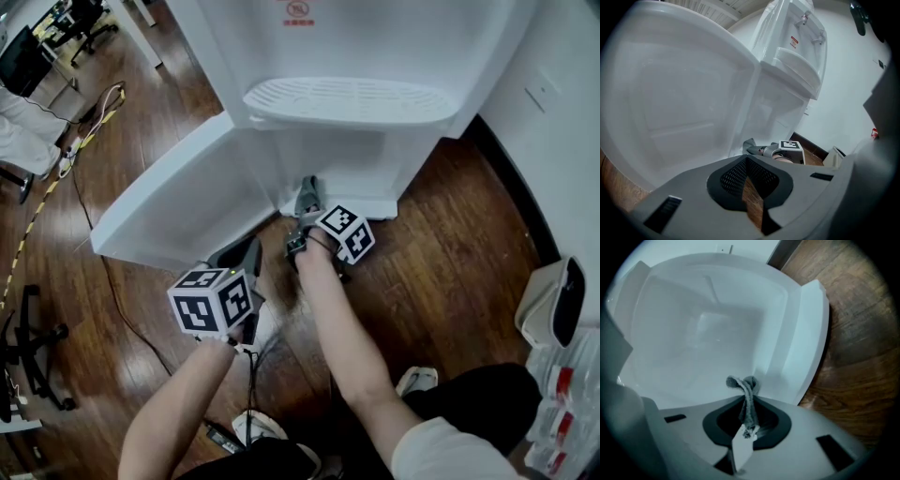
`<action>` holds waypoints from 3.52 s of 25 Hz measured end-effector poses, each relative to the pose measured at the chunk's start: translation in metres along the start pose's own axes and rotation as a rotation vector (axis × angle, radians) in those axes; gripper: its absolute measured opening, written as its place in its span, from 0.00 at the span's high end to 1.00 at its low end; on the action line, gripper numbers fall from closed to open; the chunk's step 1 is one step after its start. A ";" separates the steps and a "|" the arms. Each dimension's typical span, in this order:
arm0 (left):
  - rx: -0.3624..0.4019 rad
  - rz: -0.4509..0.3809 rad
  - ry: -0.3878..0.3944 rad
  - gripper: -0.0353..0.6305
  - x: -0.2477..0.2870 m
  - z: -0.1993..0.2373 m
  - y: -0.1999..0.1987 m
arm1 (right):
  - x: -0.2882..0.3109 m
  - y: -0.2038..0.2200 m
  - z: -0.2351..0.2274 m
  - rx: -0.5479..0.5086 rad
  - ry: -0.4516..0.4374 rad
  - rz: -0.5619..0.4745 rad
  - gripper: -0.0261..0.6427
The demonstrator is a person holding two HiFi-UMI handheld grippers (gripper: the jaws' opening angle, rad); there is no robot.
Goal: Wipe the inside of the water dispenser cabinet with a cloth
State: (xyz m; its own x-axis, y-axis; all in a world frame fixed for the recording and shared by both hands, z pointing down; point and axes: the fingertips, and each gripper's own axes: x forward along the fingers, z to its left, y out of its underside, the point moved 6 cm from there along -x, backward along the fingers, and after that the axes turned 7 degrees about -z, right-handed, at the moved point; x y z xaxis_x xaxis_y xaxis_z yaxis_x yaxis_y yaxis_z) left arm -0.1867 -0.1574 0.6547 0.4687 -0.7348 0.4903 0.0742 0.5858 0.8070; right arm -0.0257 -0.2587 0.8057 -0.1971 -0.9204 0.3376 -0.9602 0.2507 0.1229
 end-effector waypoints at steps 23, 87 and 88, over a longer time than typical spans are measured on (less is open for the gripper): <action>0.130 0.338 0.120 0.97 -0.099 -0.010 -0.039 | -0.180 0.093 0.151 -0.939 0.199 0.524 0.90; -0.078 -0.215 0.126 0.97 -0.642 -0.576 -0.346 | -0.900 -0.176 0.677 -1.277 -0.242 0.186 0.91; -0.083 -0.219 0.122 0.97 -0.644 -0.572 -0.346 | -0.899 -0.174 0.677 -1.278 -0.242 0.189 0.91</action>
State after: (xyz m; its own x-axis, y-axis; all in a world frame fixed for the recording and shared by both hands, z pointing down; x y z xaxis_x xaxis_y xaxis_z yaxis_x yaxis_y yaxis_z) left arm -0.0105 0.3084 -0.1289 0.5355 -0.8035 0.2599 0.2551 0.4473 0.8573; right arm 0.1842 0.3218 -0.1507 -0.4653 -0.8369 0.2882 -0.0772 0.3628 0.9287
